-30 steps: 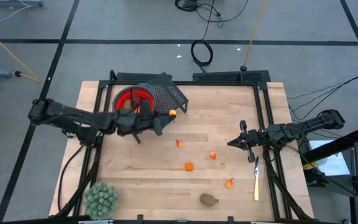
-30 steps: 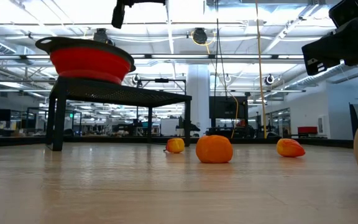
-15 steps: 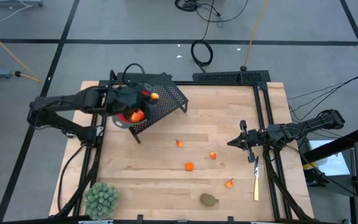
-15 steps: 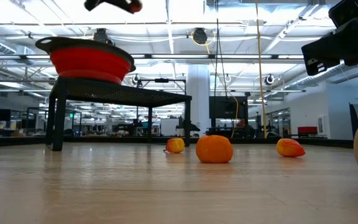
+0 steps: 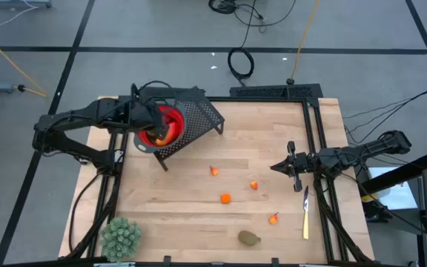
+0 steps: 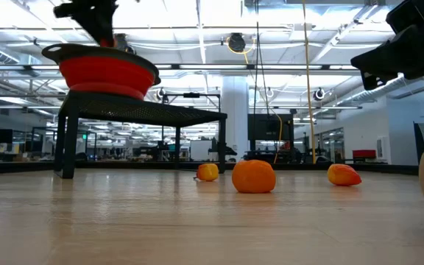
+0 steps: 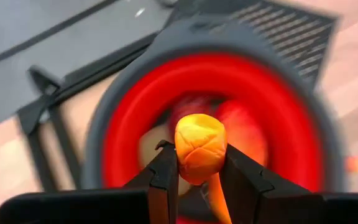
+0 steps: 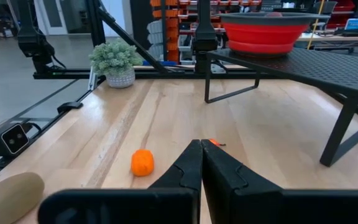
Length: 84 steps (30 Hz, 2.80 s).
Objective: Pick & Place Fruit
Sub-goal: Put the peach into the red strainer bowl on the shelf
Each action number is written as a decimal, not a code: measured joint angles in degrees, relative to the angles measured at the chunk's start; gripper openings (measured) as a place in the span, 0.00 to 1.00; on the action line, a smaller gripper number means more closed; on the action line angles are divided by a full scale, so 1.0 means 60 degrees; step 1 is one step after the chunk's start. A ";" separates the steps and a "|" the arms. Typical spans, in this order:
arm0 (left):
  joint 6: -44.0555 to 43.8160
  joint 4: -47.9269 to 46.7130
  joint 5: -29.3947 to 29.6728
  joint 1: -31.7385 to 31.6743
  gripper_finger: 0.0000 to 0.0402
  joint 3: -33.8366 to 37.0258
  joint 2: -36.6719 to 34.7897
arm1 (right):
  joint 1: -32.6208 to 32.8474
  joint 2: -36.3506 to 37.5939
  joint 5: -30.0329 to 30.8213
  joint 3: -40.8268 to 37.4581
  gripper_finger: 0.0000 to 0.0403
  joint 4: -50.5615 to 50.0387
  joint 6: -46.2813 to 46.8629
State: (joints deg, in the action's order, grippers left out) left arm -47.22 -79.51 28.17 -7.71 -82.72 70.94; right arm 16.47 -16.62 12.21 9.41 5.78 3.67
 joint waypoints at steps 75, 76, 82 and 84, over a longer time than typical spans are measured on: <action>-0.0901 -0.1740 -0.2662 -0.0817 0.22 0.0004 0.1865 | 0.0001 0.0000 -0.0004 0.0000 0.00 -0.0007 -0.0048; -0.0902 -0.1739 -0.2605 -0.0775 0.22 0.0004 0.1865 | 0.0003 0.0000 -0.0004 0.0000 0.00 -0.0007 -0.0048; -0.0904 -0.1739 -0.2351 -0.0499 0.22 0.0004 0.1865 | 0.0004 0.0000 -0.0007 0.0000 0.00 -0.0007 -0.0048; -0.0970 -0.1736 -0.2343 -0.0441 0.23 0.0004 0.1865 | 0.0004 0.0000 -0.0006 0.0000 0.00 -0.0007 -0.0048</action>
State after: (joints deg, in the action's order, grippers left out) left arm -53.04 -89.93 14.11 -10.36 -82.70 82.13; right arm 16.49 -16.62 12.17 9.41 5.74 3.38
